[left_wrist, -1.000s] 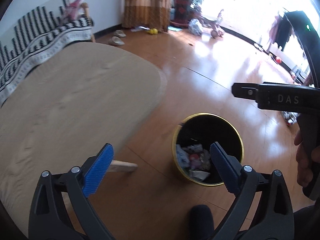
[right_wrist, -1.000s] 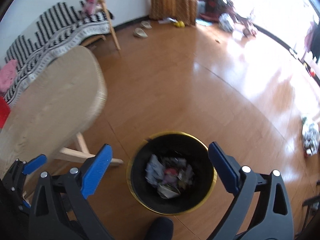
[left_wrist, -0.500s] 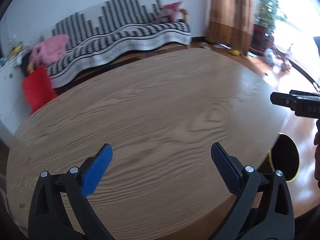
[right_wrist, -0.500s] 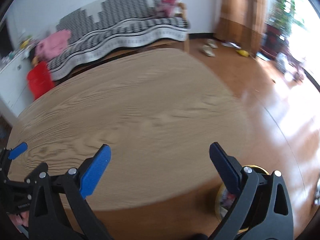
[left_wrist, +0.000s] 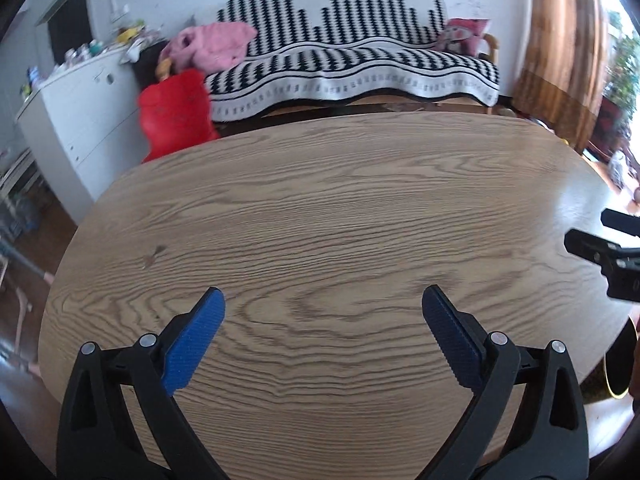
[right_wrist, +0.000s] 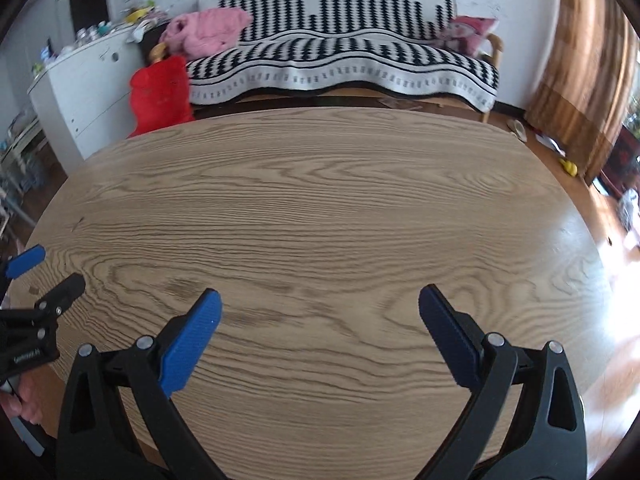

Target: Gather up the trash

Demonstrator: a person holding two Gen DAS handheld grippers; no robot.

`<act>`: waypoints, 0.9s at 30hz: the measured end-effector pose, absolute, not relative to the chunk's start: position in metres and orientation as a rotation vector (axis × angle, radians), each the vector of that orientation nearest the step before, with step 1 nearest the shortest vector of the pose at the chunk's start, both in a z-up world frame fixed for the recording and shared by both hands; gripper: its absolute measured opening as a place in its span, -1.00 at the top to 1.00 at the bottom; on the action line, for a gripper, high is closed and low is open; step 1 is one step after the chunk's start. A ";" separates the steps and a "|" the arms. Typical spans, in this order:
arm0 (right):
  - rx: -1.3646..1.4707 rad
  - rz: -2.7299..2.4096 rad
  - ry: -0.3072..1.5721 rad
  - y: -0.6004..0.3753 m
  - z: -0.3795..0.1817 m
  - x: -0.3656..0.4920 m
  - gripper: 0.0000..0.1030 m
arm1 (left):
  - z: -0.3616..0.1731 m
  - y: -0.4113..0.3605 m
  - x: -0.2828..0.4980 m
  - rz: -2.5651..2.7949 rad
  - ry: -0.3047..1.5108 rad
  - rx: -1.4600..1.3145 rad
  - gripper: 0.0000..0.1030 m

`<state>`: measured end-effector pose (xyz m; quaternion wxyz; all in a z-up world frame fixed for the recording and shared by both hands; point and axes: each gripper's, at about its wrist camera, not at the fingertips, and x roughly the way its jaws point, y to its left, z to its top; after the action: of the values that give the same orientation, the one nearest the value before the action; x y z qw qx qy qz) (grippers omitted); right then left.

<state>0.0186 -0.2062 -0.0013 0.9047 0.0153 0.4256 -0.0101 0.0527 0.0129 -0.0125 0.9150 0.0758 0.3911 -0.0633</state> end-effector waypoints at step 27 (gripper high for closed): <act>0.035 -0.017 0.899 -0.203 -0.008 0.026 -0.85 | -0.012 0.014 0.054 -0.119 0.798 0.120 -0.86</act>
<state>0.0261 -0.2027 -0.0084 0.9006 0.0170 0.4343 -0.0082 0.0535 0.0145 -0.0121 0.9179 0.0582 0.3882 -0.0581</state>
